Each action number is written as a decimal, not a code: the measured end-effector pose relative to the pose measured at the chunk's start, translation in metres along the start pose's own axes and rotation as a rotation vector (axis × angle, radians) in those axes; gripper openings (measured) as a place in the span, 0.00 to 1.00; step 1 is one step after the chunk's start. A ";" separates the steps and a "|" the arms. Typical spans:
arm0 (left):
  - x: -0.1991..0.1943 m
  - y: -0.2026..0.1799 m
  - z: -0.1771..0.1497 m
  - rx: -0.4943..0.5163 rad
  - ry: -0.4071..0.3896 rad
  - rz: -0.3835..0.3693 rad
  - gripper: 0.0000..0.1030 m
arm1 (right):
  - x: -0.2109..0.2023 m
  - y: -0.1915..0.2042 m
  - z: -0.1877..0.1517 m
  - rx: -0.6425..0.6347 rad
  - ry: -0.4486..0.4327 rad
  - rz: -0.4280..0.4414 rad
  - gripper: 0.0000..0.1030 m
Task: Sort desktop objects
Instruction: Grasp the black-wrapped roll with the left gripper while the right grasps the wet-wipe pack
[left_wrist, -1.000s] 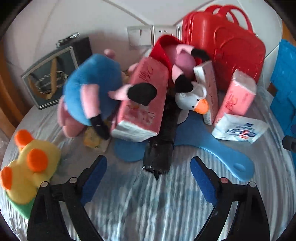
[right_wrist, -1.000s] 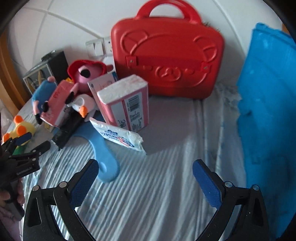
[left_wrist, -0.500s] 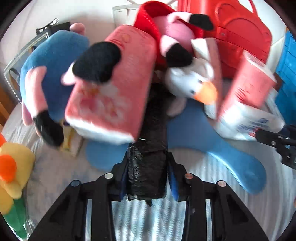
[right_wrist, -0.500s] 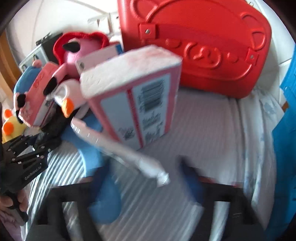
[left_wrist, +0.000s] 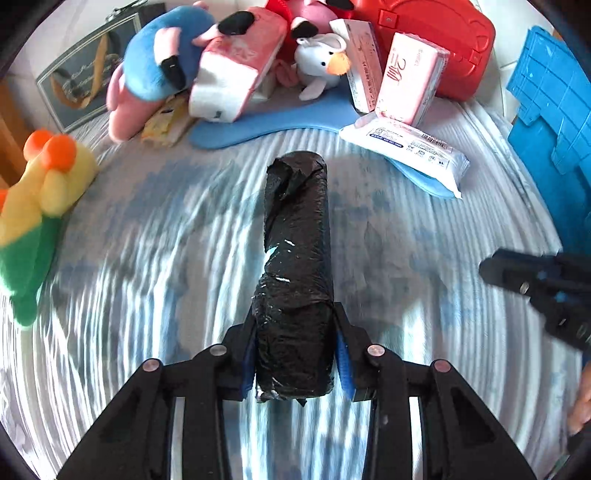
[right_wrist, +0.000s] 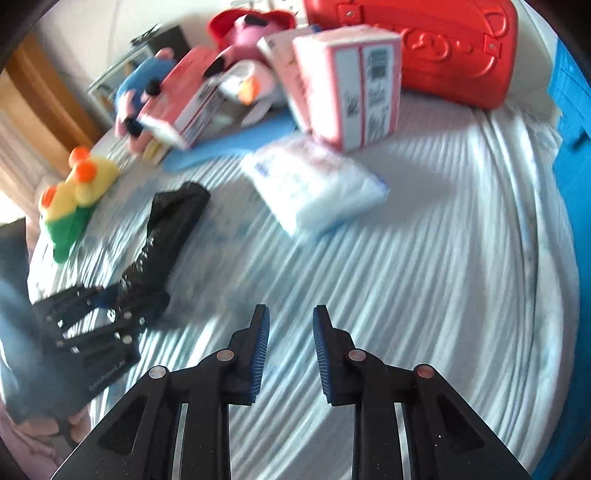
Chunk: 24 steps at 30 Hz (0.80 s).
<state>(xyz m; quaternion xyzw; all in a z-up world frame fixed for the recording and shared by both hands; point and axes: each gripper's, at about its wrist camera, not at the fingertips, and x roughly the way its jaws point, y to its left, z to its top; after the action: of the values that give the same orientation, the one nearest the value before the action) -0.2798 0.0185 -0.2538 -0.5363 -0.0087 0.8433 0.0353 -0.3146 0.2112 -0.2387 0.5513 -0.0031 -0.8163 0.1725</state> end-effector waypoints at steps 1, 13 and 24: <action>-0.002 0.007 0.010 0.003 -0.019 0.005 0.35 | 0.000 0.002 -0.005 0.004 0.002 0.000 0.29; 0.032 0.002 0.051 -0.011 0.016 -0.006 0.33 | 0.010 -0.013 0.047 -0.048 -0.073 -0.107 0.90; 0.051 0.007 0.107 -0.031 -0.080 0.039 0.33 | 0.062 -0.009 0.092 -0.125 -0.040 -0.109 0.98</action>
<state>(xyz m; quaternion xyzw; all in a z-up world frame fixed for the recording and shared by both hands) -0.3986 0.0180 -0.2546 -0.5025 -0.0128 0.8644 0.0103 -0.4209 0.1850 -0.2598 0.5225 0.0746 -0.8338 0.1617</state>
